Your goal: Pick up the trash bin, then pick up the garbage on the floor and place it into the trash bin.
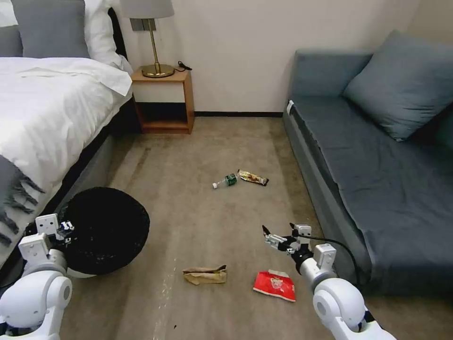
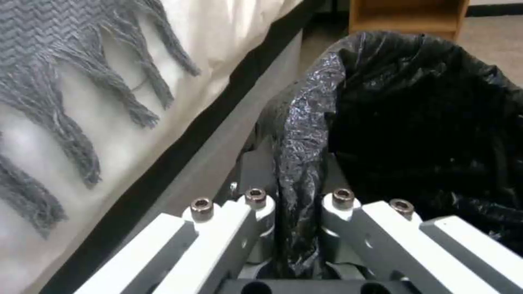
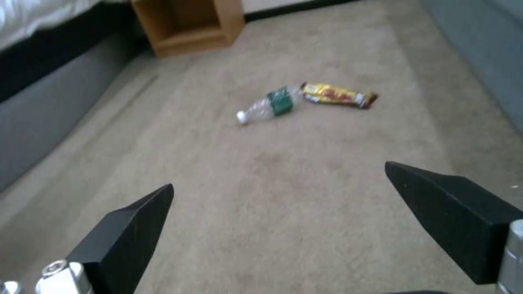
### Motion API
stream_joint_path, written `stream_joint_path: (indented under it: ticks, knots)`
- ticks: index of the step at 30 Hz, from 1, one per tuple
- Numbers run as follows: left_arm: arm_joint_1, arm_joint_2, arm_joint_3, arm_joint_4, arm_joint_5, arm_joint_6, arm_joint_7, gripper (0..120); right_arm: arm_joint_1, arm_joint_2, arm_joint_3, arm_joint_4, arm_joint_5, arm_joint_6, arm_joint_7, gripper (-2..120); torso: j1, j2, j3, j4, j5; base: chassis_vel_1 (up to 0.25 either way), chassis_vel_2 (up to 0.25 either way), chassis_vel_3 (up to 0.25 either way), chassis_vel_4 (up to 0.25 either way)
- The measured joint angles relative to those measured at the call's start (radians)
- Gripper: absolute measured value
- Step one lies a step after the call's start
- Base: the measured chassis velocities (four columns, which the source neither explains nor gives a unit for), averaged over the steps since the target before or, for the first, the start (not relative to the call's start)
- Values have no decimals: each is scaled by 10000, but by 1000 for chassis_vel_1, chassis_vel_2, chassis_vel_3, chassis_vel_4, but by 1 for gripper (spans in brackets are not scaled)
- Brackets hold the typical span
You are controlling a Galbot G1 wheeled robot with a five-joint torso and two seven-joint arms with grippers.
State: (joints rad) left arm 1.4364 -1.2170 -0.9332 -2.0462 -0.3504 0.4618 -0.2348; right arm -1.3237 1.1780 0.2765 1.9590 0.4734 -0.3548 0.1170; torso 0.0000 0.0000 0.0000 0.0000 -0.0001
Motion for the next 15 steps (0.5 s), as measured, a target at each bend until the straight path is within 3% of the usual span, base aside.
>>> stream_joint_path:
  ticks: [8,15]
  knots:
    - [-196,331,7,24,-246,-69,65,4,1770,-429,-1618,-1064,17,-603,-172,100,0,0,0,0,1,0,0,0,0]
    - [-199,442,111,-12,-304,-266,248,4,3512,-658,-3928,-2678,-490,-664,-1201,100,0,0,0,1,1,0,0,0,0]
